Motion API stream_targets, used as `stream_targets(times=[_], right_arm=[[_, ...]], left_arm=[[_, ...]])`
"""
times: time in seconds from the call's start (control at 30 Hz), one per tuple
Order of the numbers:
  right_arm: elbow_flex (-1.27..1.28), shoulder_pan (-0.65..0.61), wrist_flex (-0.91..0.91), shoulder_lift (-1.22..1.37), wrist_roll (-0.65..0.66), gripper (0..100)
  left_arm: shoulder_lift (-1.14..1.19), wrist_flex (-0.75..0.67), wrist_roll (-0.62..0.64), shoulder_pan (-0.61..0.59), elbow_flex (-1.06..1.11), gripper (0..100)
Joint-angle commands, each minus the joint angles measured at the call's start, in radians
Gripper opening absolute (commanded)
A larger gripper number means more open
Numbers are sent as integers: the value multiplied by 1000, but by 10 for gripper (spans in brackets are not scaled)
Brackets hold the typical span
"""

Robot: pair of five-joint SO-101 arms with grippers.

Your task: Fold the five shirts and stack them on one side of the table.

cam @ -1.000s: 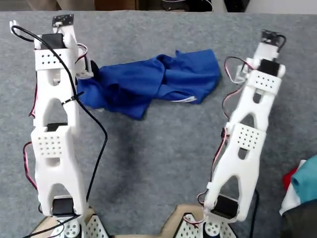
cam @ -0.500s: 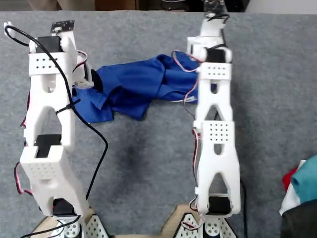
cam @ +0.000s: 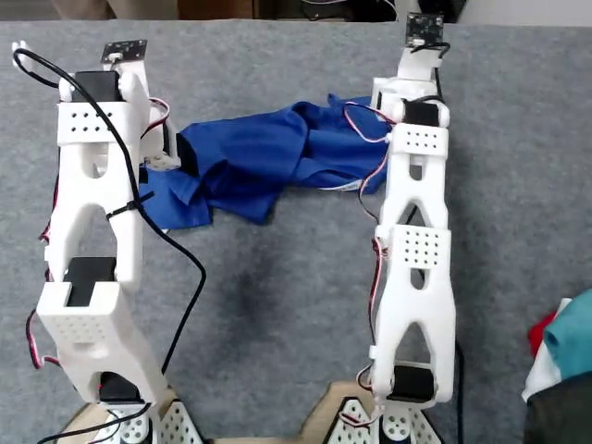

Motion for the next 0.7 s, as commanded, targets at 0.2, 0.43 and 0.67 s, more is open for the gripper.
stream_targets(times=[0.2,0.43,0.67], right_arm=[[116,-12,-83,-12,-6,217],[182,-13,-164,-10,-5,119],[173,-13,-163,8,91,8]], left_arm=[[-47,9,2,37,-3,286],[-54,9,-2,26,2,286],[-54,9,-3,28,2,286]])
